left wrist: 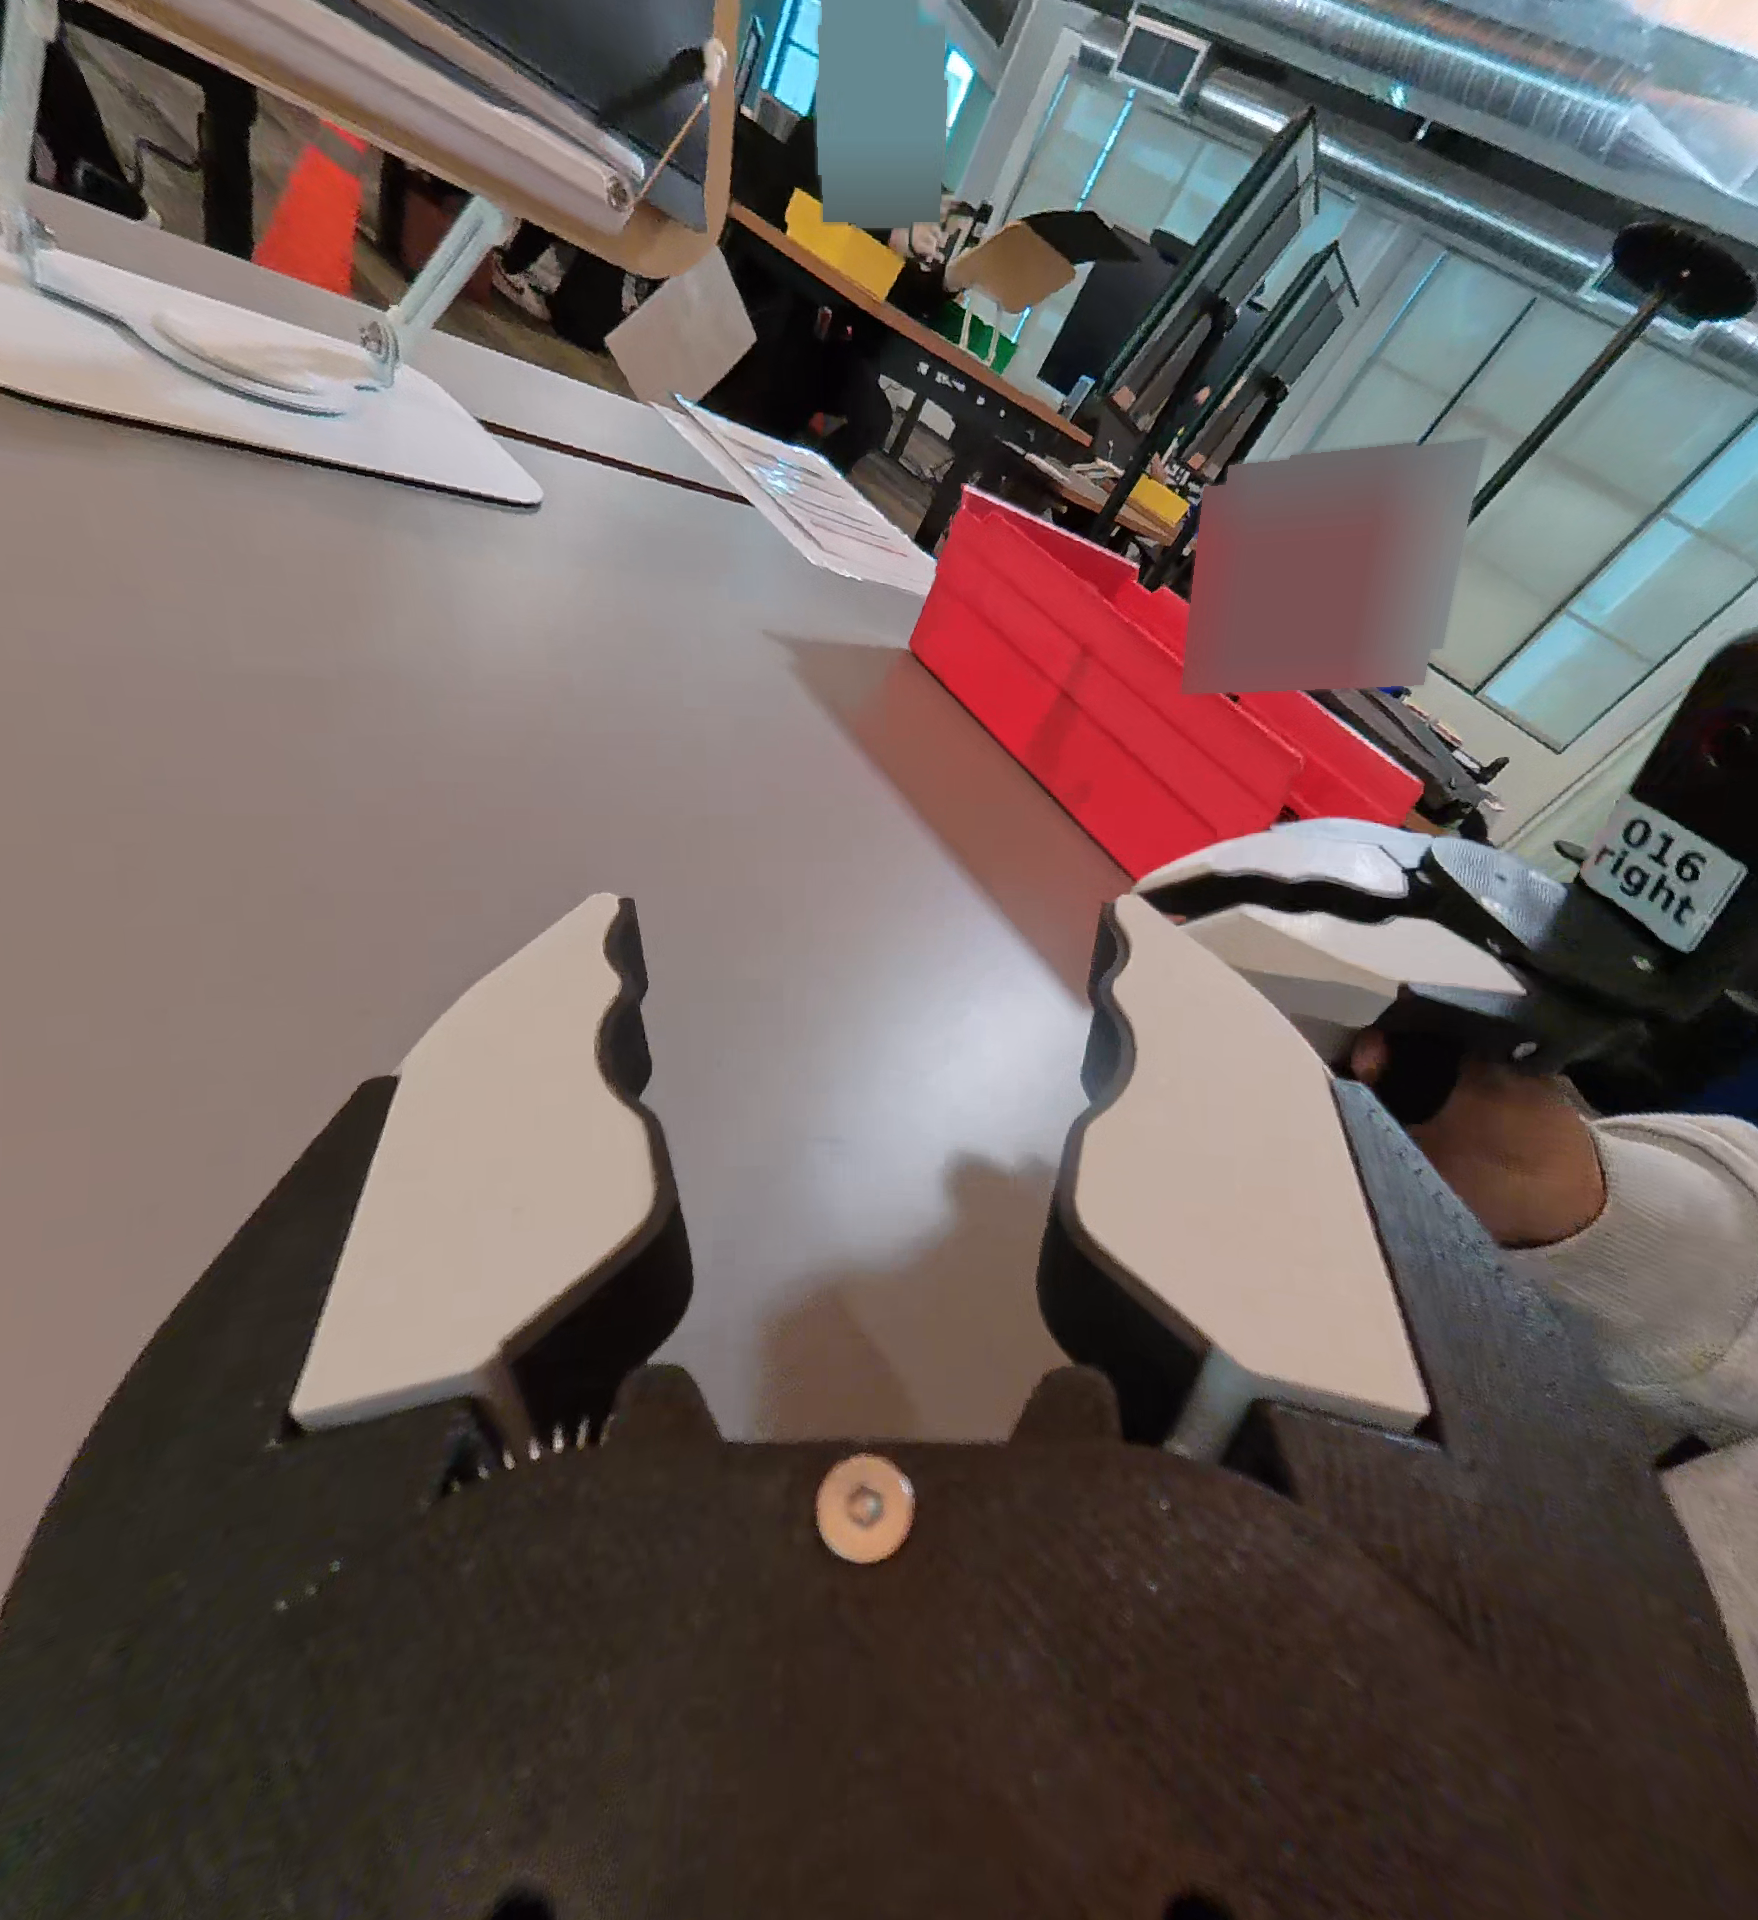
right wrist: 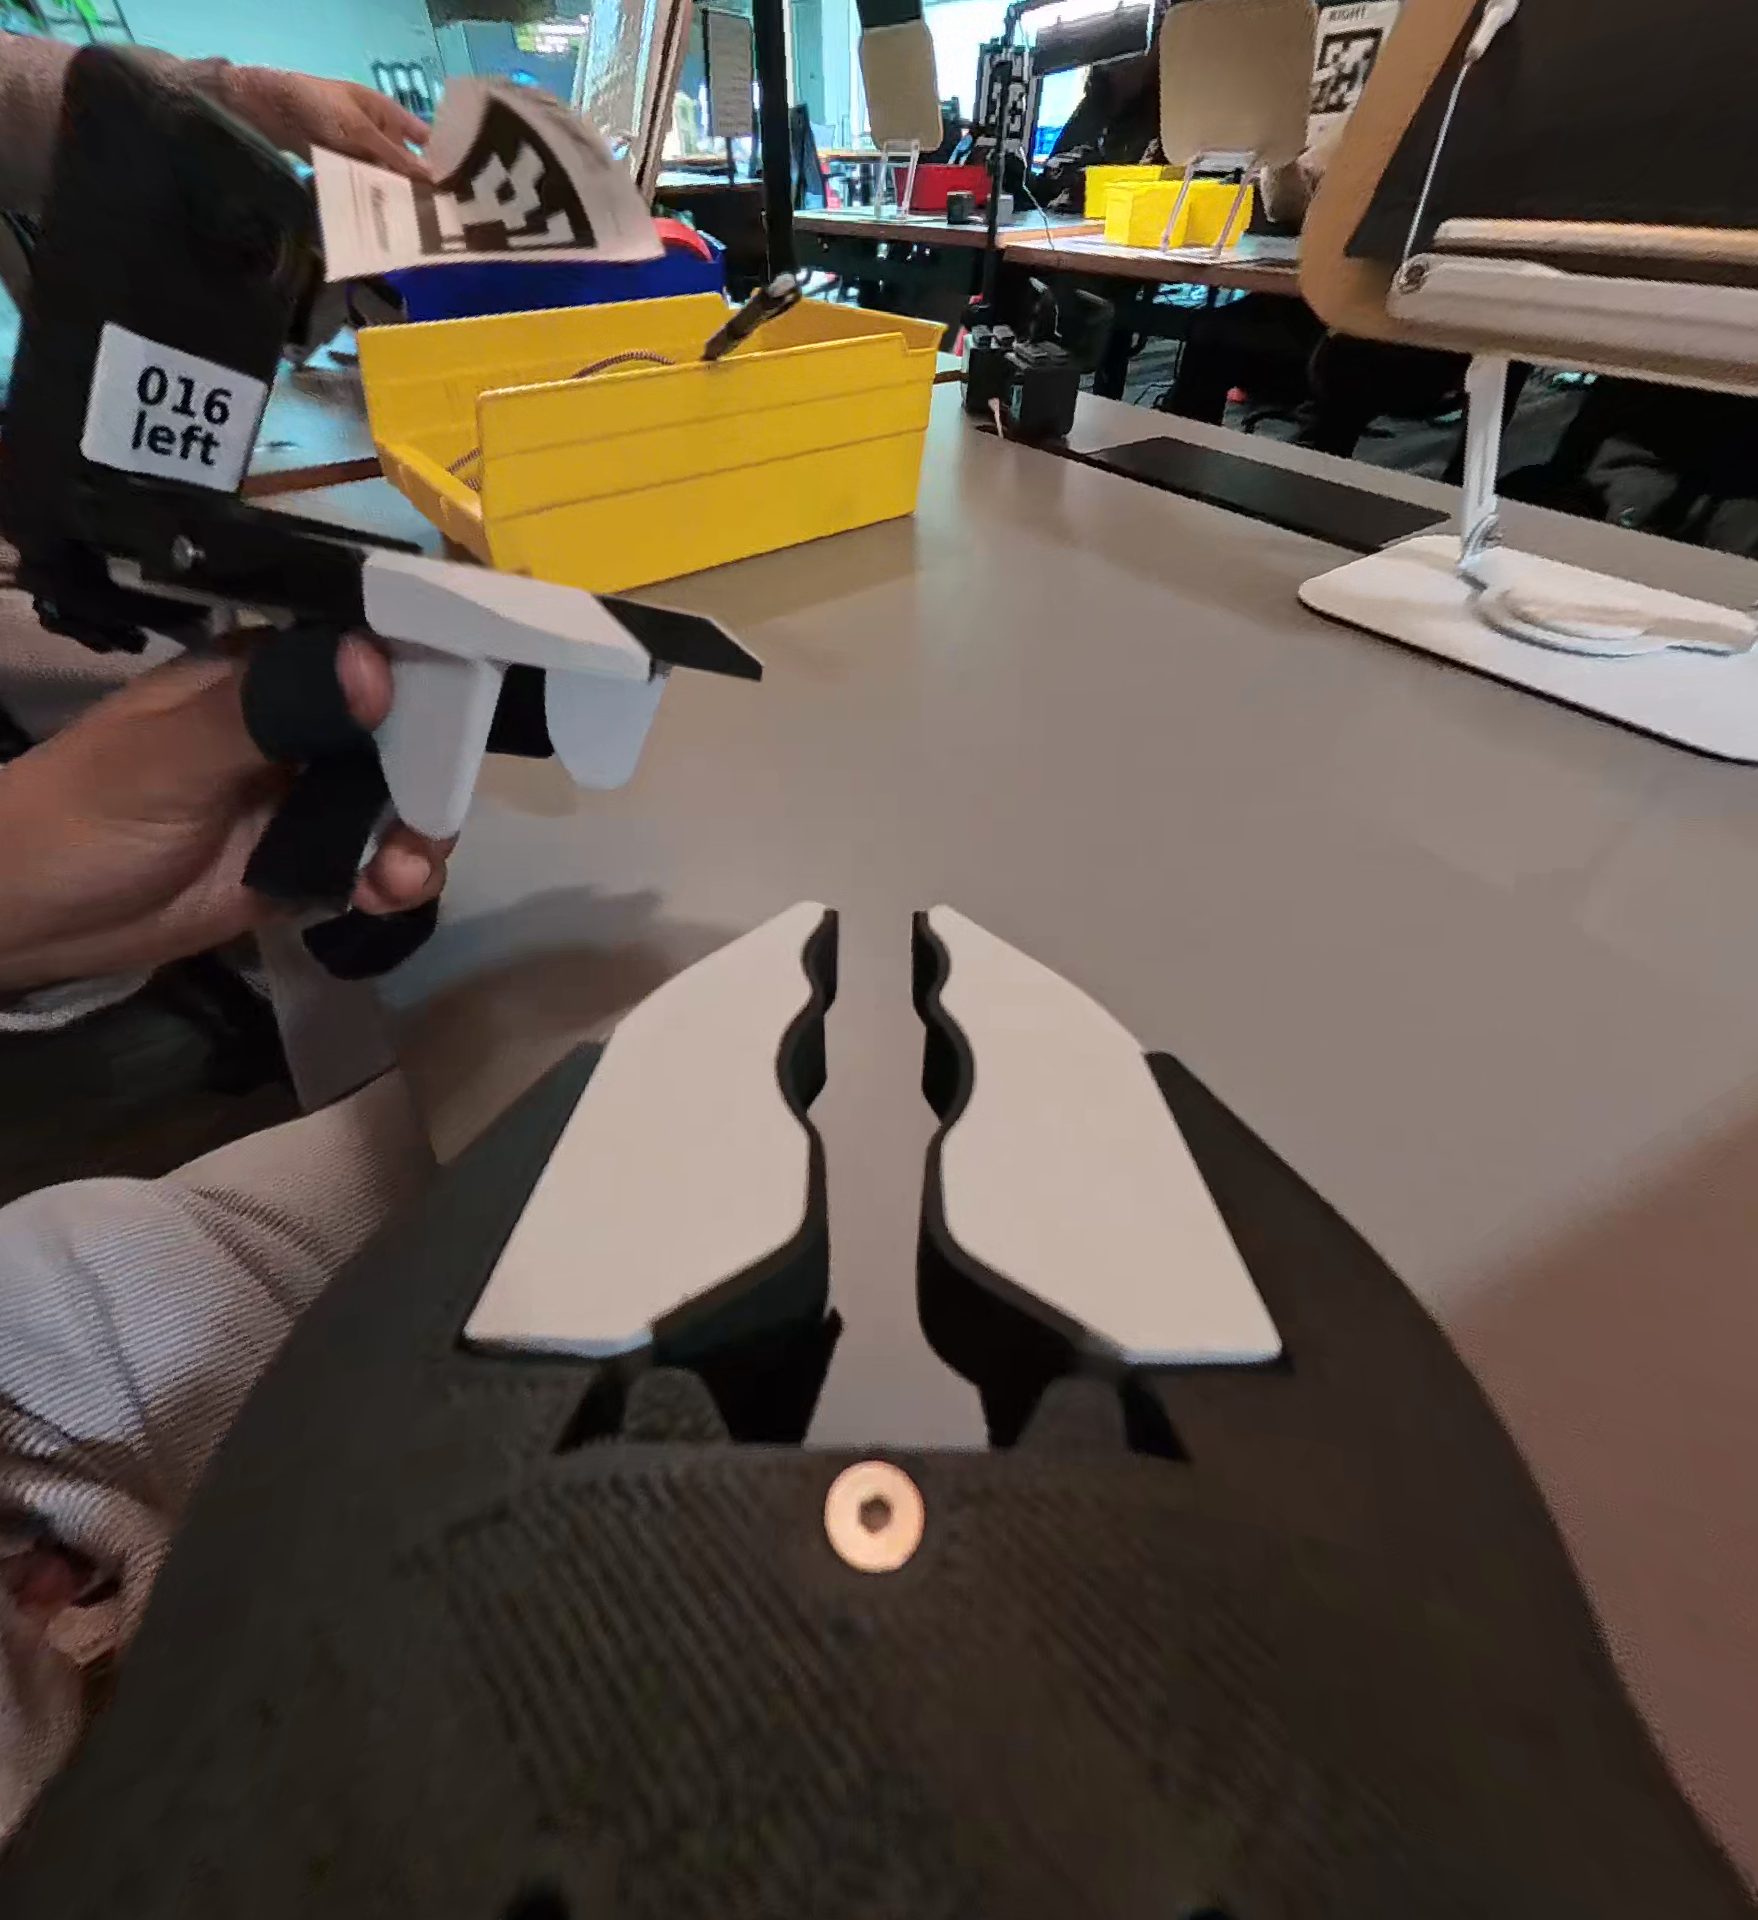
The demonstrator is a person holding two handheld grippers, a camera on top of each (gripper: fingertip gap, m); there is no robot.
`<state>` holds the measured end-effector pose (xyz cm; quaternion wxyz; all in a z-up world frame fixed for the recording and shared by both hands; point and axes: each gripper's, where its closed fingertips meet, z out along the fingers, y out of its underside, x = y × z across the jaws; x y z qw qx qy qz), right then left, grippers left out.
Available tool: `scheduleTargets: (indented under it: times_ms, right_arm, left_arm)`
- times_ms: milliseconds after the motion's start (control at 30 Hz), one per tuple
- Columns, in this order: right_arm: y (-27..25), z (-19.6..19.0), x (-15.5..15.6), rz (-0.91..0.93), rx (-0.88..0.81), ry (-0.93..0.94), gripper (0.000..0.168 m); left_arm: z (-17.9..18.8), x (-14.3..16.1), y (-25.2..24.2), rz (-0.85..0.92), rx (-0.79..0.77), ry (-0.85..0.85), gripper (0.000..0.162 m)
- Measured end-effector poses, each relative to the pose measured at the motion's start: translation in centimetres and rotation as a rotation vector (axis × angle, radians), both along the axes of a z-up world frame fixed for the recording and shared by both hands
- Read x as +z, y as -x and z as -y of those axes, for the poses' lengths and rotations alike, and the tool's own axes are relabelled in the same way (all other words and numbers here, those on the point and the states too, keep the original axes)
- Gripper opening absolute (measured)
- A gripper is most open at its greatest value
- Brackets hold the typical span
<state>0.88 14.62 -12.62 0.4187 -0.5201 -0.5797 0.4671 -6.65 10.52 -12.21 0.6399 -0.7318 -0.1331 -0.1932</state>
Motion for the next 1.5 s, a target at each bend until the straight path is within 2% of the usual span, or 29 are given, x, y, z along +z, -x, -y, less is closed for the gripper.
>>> scheduleTargets:
  times_ms: [33,167,367,400,467,500,533,600,700,767,867,967,1067,1200,1233,1267,1367,1433,1500]
  right_arm:
    - [0.4,-0.3,-0.1,0.004,-0.003,0.015,0.014]
    - [1.3,-2.0,-0.4,0.026,-0.030,0.088,0.014]
    - [2.0,-3.3,-1.0,0.081,0.022,0.342,0.016]
    - [2.1,-3.4,-1.0,0.083,0.032,0.366,0.017]
    - [1.9,-3.2,-0.9,0.076,0.048,0.374,0.020]
    - [1.7,-2.9,-0.8,0.076,0.057,0.361,0.021]
    - [1.3,-2.5,-0.9,0.086,0.065,0.343,0.020]
    - [0.3,-1.5,-0.9,0.106,0.081,0.299,0.020]
    - [-1.0,-0.1,0.1,0.074,0.096,0.240,0.020]
    - [-1.7,0.7,0.4,0.057,0.108,0.214,0.020]
    - [-2.0,1.1,0.2,0.067,0.120,0.200,0.019]
    - [-1.6,1.2,0.2,0.066,0.130,0.196,0.019]
    - [-1.0,1.1,-0.2,0.078,0.142,0.206,0.019]
    - [-0.5,0.5,-0.5,0.090,0.127,0.201,0.019]
    - [-0.5,0.3,-0.6,0.092,0.118,0.197,0.019]
    - [-0.5,0.0,-0.7,0.095,0.112,0.196,0.019]
    - [-0.3,-0.7,-1.1,0.105,0.099,0.208,0.020]
    - [-0.1,-1.0,-1.5,0.125,0.097,0.252,0.019]
    - [0.0,-1.5,-1.6,0.132,0.091,0.307,0.019]
  left_arm:
    - [0.0,-0.3,0.3,-0.004,-0.003,0.010,0.082]
    - [-0.1,-0.3,1.9,0.040,-0.002,-0.017,0.075]
    - [-0.6,0.4,5.5,0.049,0.039,-0.052,0.070]
    - [-0.6,1.0,5.5,0.039,0.027,-0.070,0.061]
    - [0.3,4.9,4.1,-0.003,-0.078,-0.238,0.019]
    - [1.1,6.7,3.5,-0.066,-0.102,-0.314,0.008]
    - [1.8,7.5,3.9,-0.153,-0.063,-0.318,0.001]
    - [3.9,9.0,5.8,-0.280,0.061,-0.325,0.001]
    - [8.6,12.5,10.8,-0.333,0.297,-0.364,0.000]
    - [11.9,13.1,16.1,-0.365,0.510,-0.242,0.000]
    - [14.5,13.0,22.6,-0.438,0.645,-0.035,0.000]
    - [13.3,11.2,28.5,-0.423,0.640,0.187,0.005]
    - [11.0,7.2,34.9,-0.424,0.618,0.511,0.017]
    - [8.2,0.4,40.4,-0.272,0.563,0.840,0.081]
    - [7.9,-1.2,41.0,-0.233,0.536,0.916,0.083]
    - [8.1,-2.5,41.6,-0.238,0.529,1.000,0.082]
    - [9.4,-5.0,43.6,-0.396,0.537,1.239,0.070]
    - [9.4,-5.7,43.9,-0.501,0.495,1.306,0.043]
    - [9.5,-4.6,44.1,-0.649,0.484,1.311,0.026]
